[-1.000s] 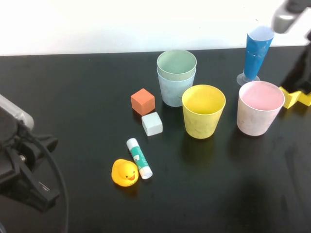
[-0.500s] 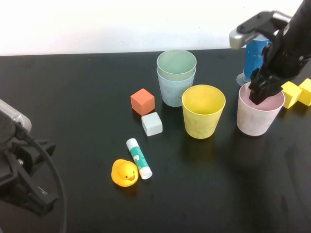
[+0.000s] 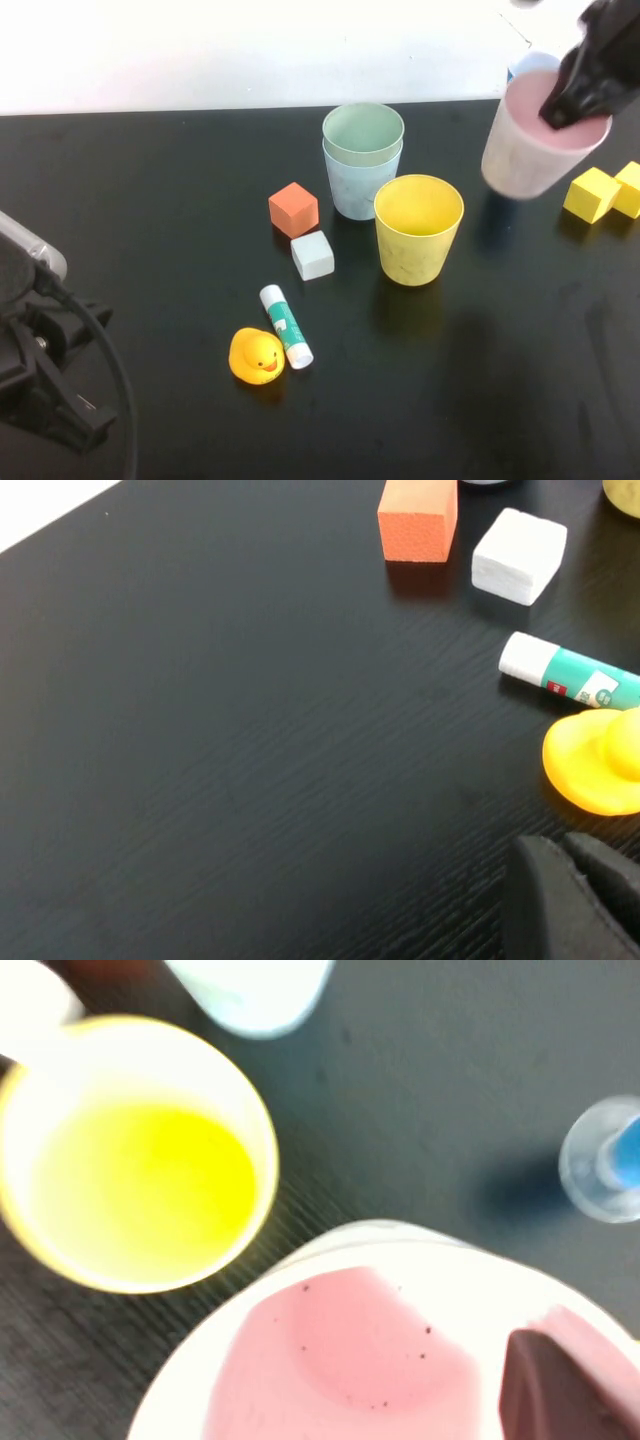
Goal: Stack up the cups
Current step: Place the pink cup on the yellow cup
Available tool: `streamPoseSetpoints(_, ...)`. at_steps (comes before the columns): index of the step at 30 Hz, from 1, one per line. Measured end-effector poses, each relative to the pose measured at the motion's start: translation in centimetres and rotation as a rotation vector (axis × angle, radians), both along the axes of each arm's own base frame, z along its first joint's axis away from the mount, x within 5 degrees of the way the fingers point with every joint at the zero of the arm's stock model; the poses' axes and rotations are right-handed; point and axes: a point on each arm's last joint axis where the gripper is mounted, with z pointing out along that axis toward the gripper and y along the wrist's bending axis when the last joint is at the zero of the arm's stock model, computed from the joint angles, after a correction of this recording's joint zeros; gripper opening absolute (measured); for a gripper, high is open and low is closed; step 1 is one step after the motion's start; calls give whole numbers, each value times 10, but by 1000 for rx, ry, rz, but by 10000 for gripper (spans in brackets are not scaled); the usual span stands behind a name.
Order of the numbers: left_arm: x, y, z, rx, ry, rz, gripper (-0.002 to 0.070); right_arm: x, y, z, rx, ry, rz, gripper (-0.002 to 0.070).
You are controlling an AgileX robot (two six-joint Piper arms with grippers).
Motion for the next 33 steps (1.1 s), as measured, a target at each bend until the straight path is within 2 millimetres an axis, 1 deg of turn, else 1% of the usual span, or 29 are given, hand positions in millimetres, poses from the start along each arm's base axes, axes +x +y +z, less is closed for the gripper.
streamPoseSetpoints(2, 0, 0, 0, 0, 0, 0, 2, -15, 0, 20, 41, -46, 42, 29)
streamPoseSetpoints(4, 0, 0, 0, 0, 0, 0, 2, -24, 3, 30, 89, -69, 92, 29)
streamPoseSetpoints(5, 0, 0, 0, -1, -2, 0, 2, -27, 5, 33, 112, -76, 121, 29)
streamPoseSetpoints(8, 0, 0, 0, -3, -5, 0, 2, -28, 10, 34, 153, -73, 170, 29)
streamPoseSetpoints(12, 0, 0, 0, -3, -5, 0, 2, -21, 20, 22, 152, -40, 201, 29)
streamPoseSetpoints(21, 0, 0, 0, -4, -5, 1, 2, -5, 55, -19, 108, 60, 285, 29)
streamPoseSetpoints(25, 0, 0, 0, -4, -5, 1, 2, 1, 58, -30, 86, 82, 285, 32)
streamPoseSetpoints(28, 0, 0, 0, -4, -5, 1, 2, 5, 58, -36, 72, 88, 274, 52)
streamPoseSetpoints(33, 0, 0, 0, -3, -6, 1, 2, 9, 59, -39, 71, 70, 261, 76)
